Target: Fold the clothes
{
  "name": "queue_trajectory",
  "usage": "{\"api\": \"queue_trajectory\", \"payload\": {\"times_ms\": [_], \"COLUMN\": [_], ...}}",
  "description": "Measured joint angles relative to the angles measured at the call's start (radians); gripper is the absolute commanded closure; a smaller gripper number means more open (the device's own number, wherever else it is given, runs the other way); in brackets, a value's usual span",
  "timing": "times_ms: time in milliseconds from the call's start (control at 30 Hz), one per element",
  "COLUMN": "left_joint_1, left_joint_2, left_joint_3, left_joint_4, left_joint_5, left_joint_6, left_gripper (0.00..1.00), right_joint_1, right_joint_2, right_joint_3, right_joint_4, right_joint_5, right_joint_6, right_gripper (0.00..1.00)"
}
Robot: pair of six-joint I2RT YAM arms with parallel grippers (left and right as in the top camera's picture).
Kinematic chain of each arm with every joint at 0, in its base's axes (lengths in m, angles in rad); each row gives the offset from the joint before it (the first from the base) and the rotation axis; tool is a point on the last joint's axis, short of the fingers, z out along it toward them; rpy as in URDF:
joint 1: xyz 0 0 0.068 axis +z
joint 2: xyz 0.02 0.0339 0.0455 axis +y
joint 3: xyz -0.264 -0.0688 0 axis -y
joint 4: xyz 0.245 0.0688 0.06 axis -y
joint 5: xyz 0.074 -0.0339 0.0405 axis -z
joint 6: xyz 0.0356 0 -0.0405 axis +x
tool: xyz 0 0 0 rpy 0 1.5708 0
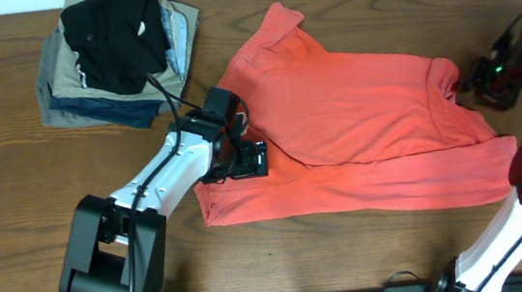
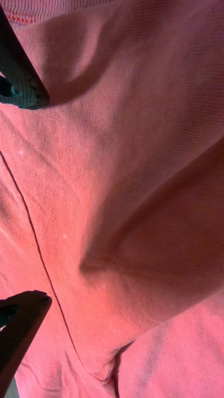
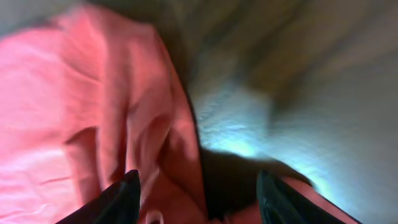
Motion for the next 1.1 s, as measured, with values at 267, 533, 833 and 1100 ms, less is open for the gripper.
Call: {"api": "queue_trajectory", "payload": {"times_ms": [267, 533, 833, 1100], "left_joint_1": [0.0, 0.0, 0.0, 0.0], "left_joint_2": [0.0, 0.0, 0.0, 0.0], "left_joint_3": [0.0, 0.0, 0.0, 0.0], "left_joint_4": [0.001, 0.0, 0.0, -0.001], "left_joint_5": [0.0, 0.0, 0.0, 0.0], "left_joint_6": [0.0, 0.0, 0.0, 0.0], "left_gripper": [0.06, 0.06, 0.06, 0.06], "right_joint_1": [0.057, 0.066, 0.051, 0.049], "right_joint_2": [0.05, 0.051, 0.014, -0.149], "right_joint_3": [0.004, 0.004, 0.043, 0.058], "right_joint_4": [0.023, 0.02, -0.063, -0.091], "right_joint_5": [-0.033, -0.022, 0.052, 0.129], "right_joint_6": [-0.021, -0.014, -0.004, 0.021], "right_gripper": [0.64, 0.99, 0.99, 0.99]}}
